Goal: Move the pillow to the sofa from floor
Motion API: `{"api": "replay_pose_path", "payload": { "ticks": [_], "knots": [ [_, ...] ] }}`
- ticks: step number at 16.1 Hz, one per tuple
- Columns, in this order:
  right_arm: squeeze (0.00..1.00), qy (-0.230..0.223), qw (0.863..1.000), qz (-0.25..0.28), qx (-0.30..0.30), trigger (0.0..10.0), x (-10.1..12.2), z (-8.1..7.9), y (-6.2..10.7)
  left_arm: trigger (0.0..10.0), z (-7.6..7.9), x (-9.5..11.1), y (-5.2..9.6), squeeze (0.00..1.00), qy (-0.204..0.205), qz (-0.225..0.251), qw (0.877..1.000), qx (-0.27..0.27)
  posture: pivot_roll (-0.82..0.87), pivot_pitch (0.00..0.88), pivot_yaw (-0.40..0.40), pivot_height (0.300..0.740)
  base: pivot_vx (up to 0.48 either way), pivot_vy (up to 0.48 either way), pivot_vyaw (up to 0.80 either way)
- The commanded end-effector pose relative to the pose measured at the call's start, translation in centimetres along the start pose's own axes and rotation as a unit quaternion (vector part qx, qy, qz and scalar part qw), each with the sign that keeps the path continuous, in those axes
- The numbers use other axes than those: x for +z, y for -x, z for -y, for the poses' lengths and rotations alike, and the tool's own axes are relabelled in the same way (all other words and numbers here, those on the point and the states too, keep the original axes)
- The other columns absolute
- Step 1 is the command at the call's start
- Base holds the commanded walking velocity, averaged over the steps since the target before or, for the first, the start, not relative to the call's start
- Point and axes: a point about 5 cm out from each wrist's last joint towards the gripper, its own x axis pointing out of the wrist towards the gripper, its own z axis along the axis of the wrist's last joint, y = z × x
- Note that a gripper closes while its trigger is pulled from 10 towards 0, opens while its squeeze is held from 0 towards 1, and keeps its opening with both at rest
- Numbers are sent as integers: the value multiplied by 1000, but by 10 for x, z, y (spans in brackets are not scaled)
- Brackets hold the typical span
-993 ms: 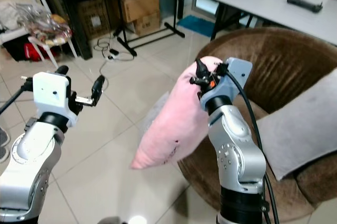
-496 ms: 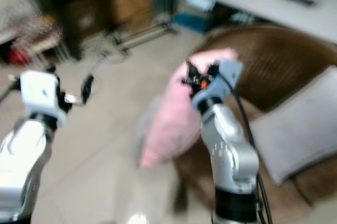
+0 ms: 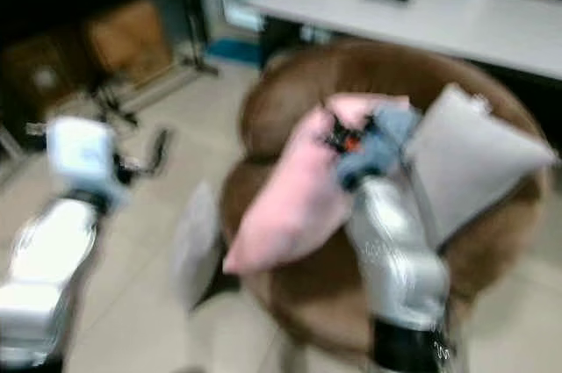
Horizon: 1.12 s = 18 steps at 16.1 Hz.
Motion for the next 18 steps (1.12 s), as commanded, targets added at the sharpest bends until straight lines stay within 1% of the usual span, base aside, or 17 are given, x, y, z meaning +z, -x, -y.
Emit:
{"api": "replay_pose_path", "payload": {
  "ticks": [1, 5, 7, 9, 13, 15, 18],
  "knots": [
    [0, -5, 999, 27, 21, 10000, 9, -13, -2, 10000, -10, -2, 2, 0, -15, -8, 1000, 18, 106, 0, 23, 740, 0, 0, 0],
    [0, -4, 999, 31, 23, 10000, 10, -14, -2, 10000, -9, -3, 2, 0, -19, -14, 1000, 18, 106, 0, 23, 740, 0, 0, 0],
    [0, 1, 999, 27, 40, 10000, 9, -19, -2, 10000, -9, -2, 2, 0, -33, -7, 999, 17, 106, 0, 23, 740, 0, 0, 0],
    [0, 3, 998, 27, 54, 10000, 9, -23, -1, 10000, -9, -1, 3, 0, -36, -6, 999, 20, 109, 0, 20, 740, 0, -422, 0],
    [0, 6, 998, 23, 63, 10000, 8, -25, -1, 10000, -9, -2, 3, 0, -37, -7, 999, 21, 109, 0, 20, 740, 0, -480, 0],
    [0, 12, 997, 16, 75, 10000, 6, -27, -1, 10000, -10, -2, 3, 0, -27, -7, 999, 29, 108, 0, 16, 740, 0, 0, 0],
    [0, 21, 996, 8, 90, 10000, 4, -31, 0, 10000, -11, -3, 3, 0, -31, -9, 999, 31, 108, 0, 14, 740, 0, 0, 0]
  ]
}}
